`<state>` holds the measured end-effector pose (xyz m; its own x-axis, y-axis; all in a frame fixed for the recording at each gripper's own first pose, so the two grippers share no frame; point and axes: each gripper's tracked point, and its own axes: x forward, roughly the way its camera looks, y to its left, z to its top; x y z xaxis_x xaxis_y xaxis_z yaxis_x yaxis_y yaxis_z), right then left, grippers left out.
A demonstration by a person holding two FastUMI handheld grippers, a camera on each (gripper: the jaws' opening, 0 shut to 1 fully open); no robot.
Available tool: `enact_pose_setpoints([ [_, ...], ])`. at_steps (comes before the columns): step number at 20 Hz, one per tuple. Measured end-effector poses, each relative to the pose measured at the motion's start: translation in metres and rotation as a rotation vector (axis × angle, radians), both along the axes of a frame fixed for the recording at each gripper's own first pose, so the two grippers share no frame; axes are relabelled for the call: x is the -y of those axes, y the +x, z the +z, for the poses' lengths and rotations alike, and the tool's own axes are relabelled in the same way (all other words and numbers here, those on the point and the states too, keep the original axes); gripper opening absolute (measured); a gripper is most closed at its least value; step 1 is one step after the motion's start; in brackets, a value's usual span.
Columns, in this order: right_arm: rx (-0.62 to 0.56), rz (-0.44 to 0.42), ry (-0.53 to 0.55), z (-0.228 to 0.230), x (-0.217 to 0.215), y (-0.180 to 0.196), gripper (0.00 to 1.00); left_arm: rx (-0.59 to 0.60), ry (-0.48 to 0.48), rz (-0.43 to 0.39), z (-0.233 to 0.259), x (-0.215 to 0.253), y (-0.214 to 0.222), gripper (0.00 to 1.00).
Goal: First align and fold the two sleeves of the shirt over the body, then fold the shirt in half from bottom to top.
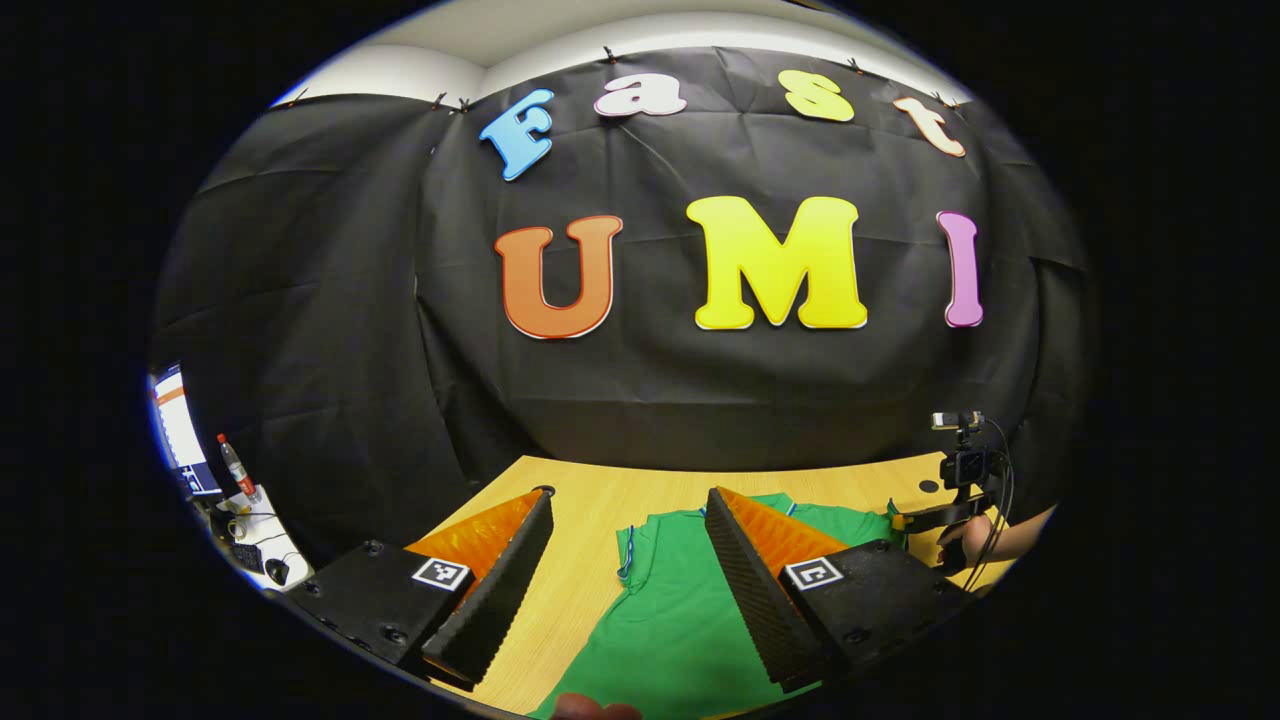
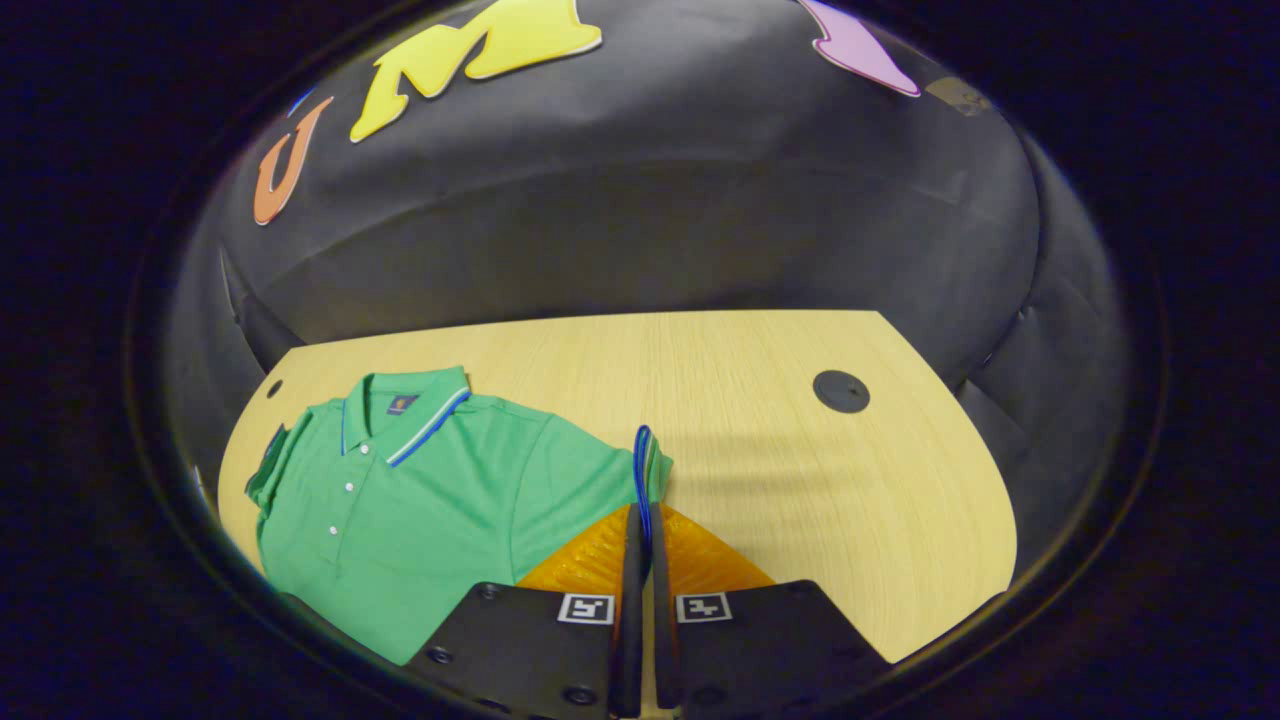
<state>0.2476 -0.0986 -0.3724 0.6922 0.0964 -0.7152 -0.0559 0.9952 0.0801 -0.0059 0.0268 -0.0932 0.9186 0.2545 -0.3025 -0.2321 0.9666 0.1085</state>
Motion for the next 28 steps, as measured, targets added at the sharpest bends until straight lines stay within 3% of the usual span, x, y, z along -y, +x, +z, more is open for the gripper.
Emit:
enact_pose_setpoints([
  [9, 0.072, 0.093, -0.003, 0.049, -0.080, 0.000, 0.08, 0.018, -0.017, 0.041, 0.004, -0.027, -0.020, 0.98],
  [15, 0.059, 0.168, -0.007, 0.045, -0.143, -0.006, 0.05, 0.024, -0.028, 0.111, 0.007, -0.065, -0.036, 0.98],
  [17, 0.046, 0.206, 0.042, 0.044, -0.164, -0.011, 0.09, 0.025, -0.035, 0.116, 0.005, -0.074, -0.039, 0.98],
  [20, 0.056, 0.202, 0.049, 0.051, -0.171, -0.013, 0.65, 0.008, -0.037, 0.103, 0.001, -0.087, -0.040, 0.98],
  [24, 0.117, 0.132, 0.024, 0.078, -0.148, -0.017, 0.85, 0.009, -0.058, 0.065, -0.003, -0.091, -0.034, 0.98],
  [28, 0.201, 0.104, -0.055, 0.120, -0.119, -0.040, 0.87, 0.022, -0.089, -0.003, -0.008, -0.083, -0.024, 0.99],
])
